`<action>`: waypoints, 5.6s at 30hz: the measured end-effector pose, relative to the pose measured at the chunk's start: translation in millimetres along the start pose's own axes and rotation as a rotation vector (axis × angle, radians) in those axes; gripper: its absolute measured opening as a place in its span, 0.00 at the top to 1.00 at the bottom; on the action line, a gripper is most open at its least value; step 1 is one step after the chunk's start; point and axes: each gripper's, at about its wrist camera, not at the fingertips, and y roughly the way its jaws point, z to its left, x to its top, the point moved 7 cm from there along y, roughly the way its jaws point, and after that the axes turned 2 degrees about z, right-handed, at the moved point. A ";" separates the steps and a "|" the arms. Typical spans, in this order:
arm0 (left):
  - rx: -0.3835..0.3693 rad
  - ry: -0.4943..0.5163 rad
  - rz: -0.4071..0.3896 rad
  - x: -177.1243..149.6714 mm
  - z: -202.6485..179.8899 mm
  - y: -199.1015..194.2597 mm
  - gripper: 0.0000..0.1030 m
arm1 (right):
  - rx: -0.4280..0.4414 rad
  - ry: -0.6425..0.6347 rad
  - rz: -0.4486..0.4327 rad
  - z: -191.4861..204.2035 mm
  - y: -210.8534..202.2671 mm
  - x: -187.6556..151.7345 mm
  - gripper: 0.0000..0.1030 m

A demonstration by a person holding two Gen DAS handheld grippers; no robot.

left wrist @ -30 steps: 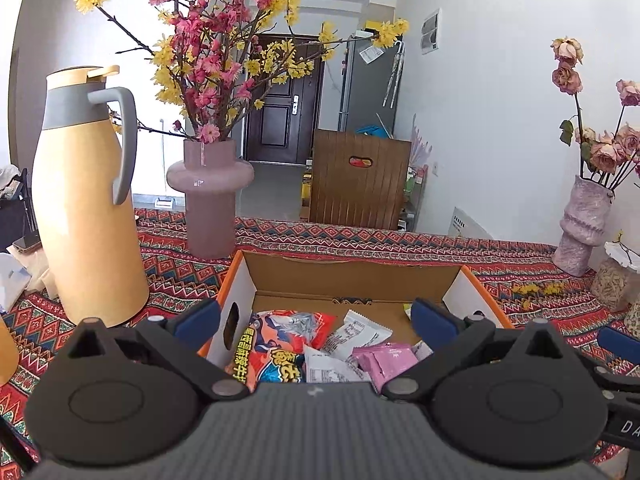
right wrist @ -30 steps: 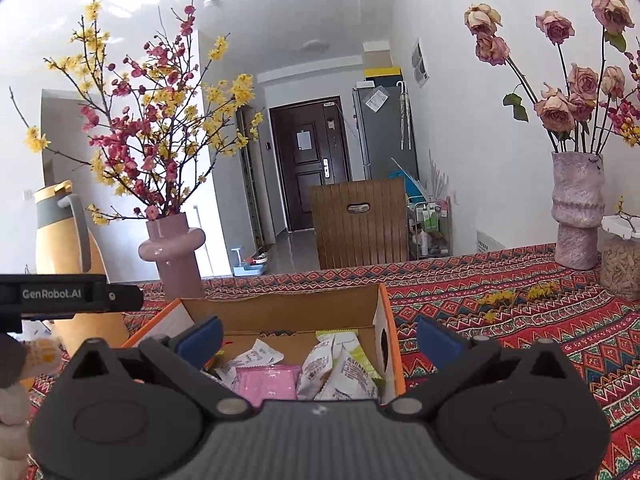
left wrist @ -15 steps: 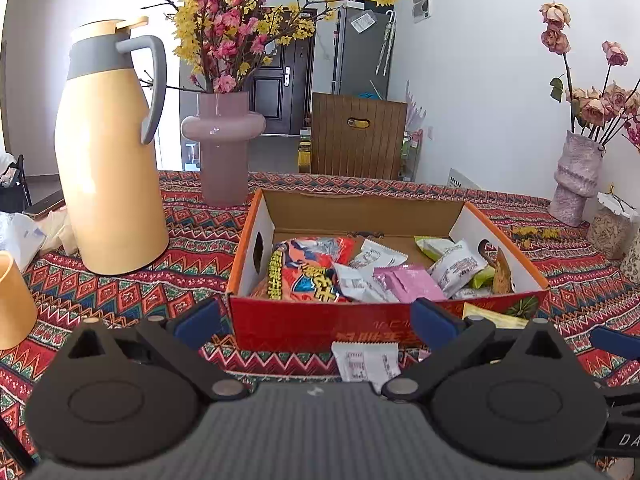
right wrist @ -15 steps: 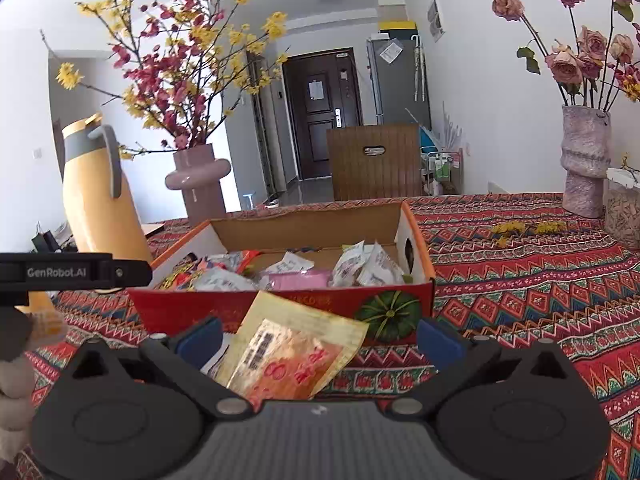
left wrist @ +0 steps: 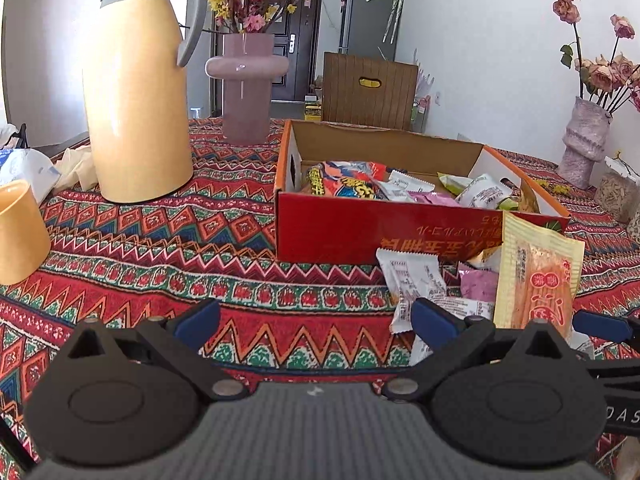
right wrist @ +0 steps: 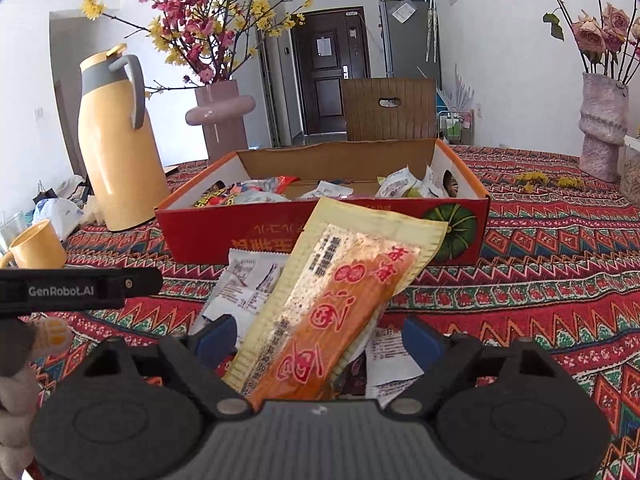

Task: Organize snacks
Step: 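Grasp the long orange biscuit packet with the right gripper, then grasp a white packet with the left gripper while the right gripper holds the biscuit packet, then carry the white packet and biscuit packet into the box and release both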

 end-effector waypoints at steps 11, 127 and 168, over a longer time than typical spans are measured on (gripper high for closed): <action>-0.038 -0.025 0.020 -12.6 6.1 10.3 0.00 | -0.046 -0.020 0.041 14.3 19.7 -9.0 0.29; -0.125 0.026 0.085 -0.1 -80.8 5.8 0.40 | 0.123 0.198 -0.164 -89.2 -14.3 8.1 0.68; 0.020 -0.065 -0.134 131.5 -48.6 46.7 0.40 | 0.104 0.078 -0.236 -54.7 73.4 152.2 0.68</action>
